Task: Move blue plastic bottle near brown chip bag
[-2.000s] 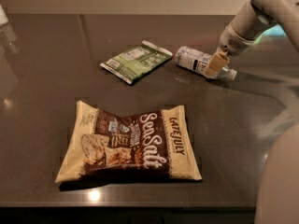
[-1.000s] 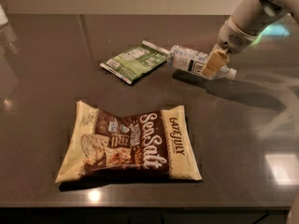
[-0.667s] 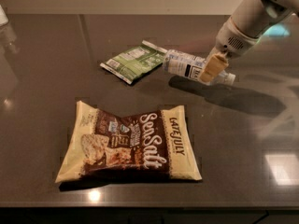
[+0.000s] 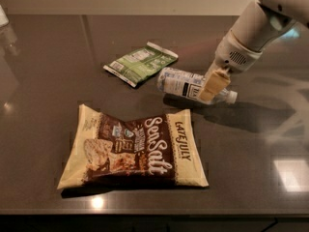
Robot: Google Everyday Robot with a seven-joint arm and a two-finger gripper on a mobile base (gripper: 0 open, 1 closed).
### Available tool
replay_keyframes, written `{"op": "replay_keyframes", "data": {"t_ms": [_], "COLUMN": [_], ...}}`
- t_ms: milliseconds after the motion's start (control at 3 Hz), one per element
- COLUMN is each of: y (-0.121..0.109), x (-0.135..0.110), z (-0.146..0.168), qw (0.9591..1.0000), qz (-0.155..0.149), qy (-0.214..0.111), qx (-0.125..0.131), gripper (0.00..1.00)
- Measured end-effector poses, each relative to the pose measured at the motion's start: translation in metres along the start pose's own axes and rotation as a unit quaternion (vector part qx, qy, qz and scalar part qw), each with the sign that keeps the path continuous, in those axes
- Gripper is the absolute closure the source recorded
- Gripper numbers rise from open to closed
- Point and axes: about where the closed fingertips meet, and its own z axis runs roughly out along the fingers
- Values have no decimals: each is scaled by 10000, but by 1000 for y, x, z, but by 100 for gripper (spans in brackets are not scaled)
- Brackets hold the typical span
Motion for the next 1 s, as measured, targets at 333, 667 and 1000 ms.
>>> {"op": "replay_keyframes", "data": {"t_ms": [333,667,1000], "y": [20,35,46], "x": [2,8,10], "z": [8,16,20], "qw": [9998,9994,9987], "qz": [-72,-144,-273], "qy": [81,218,343], "qx": [-149,-225,-257], "gripper": [100,84,59]}}
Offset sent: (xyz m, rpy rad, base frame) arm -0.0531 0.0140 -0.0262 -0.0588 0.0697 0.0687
